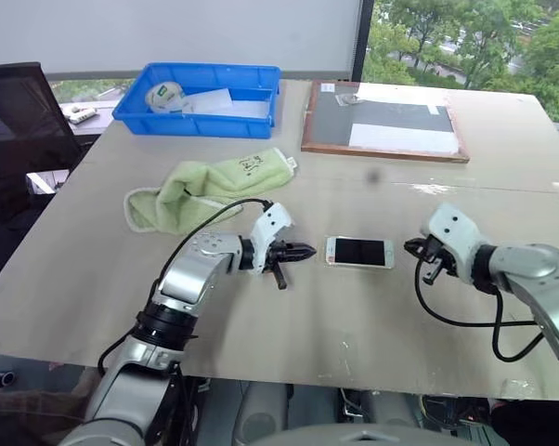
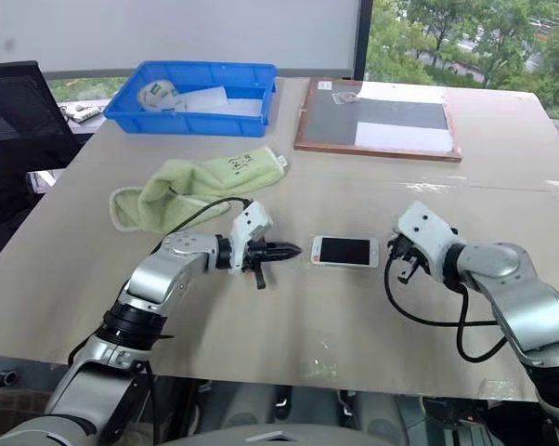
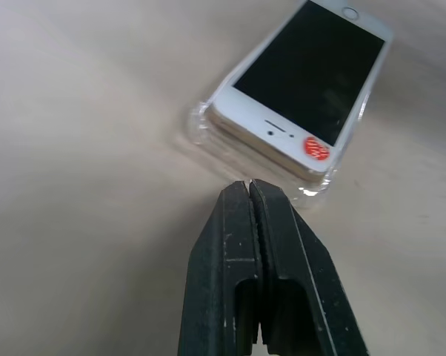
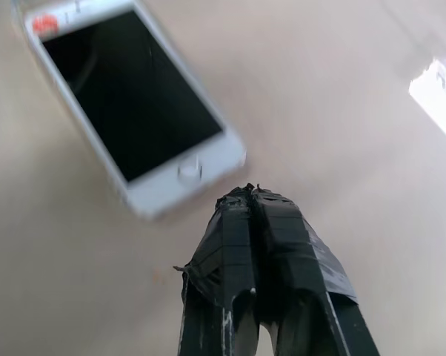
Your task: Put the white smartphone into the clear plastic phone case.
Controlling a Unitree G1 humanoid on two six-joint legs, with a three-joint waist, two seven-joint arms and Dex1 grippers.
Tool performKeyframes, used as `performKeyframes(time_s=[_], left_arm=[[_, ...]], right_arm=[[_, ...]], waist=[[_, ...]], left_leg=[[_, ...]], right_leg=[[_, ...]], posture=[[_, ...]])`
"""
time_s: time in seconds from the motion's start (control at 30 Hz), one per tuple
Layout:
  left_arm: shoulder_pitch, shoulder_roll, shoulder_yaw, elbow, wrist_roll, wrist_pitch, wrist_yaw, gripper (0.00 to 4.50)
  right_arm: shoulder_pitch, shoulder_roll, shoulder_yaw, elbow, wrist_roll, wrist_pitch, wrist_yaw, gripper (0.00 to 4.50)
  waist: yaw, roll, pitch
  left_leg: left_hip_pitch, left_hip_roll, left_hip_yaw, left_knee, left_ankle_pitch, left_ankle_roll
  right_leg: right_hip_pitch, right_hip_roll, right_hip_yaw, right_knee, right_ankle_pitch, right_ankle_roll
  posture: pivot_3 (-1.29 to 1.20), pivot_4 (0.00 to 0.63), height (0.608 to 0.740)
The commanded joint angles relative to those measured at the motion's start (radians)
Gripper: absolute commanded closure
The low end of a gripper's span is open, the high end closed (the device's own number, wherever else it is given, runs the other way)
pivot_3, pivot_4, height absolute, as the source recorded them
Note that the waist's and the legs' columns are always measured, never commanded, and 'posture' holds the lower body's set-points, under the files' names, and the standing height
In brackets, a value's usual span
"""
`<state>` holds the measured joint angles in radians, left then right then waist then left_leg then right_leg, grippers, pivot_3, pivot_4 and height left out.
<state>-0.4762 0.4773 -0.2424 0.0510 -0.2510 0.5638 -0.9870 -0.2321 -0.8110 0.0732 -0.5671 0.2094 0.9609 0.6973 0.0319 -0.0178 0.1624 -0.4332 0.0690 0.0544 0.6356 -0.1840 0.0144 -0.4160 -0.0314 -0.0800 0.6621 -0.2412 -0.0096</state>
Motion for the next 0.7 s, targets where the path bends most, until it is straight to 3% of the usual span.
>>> performKeyframes(time_s=[0.03, 0.43, 0.7], left_arm=[[-0.030, -0.009, -0.007, -0.043, -0.010, 0.007, -0.009, 4.47], [-0.073, -0.017, -0.034, -0.074, -0.004, 0.041, -0.006, 4.47], [-0.061, 0.028, 0.030, -0.084, -0.029, 0.070, 0.011, 4.47]], right_arm=[[0.003, -0.018, -0.020, -0.023, 0.009, 0.002, -0.001, 4.50], [-0.090, 0.065, 0.183, 0.095, -0.020, -0.092, 0.024, 4.50], [-0.097, 0.080, 0.180, 0.096, -0.020, -0.092, 0.021, 4.50]], waist=[[-0.003, 0.000, 0.000], [-0.021, -0.001, 0.001], [-0.018, -0.001, 0.001]], left_leg=[[0.000, 0.000, 0.000, 0.000, 0.000, 0.000], [0.001, 0.000, 0.000, 0.000, 0.000, 0.000], [0.000, 0.001, 0.000, 0.000, 0.000, 0.000]], right_leg=[[0.000, 0.000, 0.000, 0.000, 0.000, -0.001], [0.000, 0.001, 0.001, 0.000, 0.001, 0.002], [0.000, 0.003, 0.001, 0.000, 0.001, 0.002]], posture=[[0.00, 0.150, 0.740], [0.00, 0.150, 0.740], [0.00, 0.150, 0.740]])
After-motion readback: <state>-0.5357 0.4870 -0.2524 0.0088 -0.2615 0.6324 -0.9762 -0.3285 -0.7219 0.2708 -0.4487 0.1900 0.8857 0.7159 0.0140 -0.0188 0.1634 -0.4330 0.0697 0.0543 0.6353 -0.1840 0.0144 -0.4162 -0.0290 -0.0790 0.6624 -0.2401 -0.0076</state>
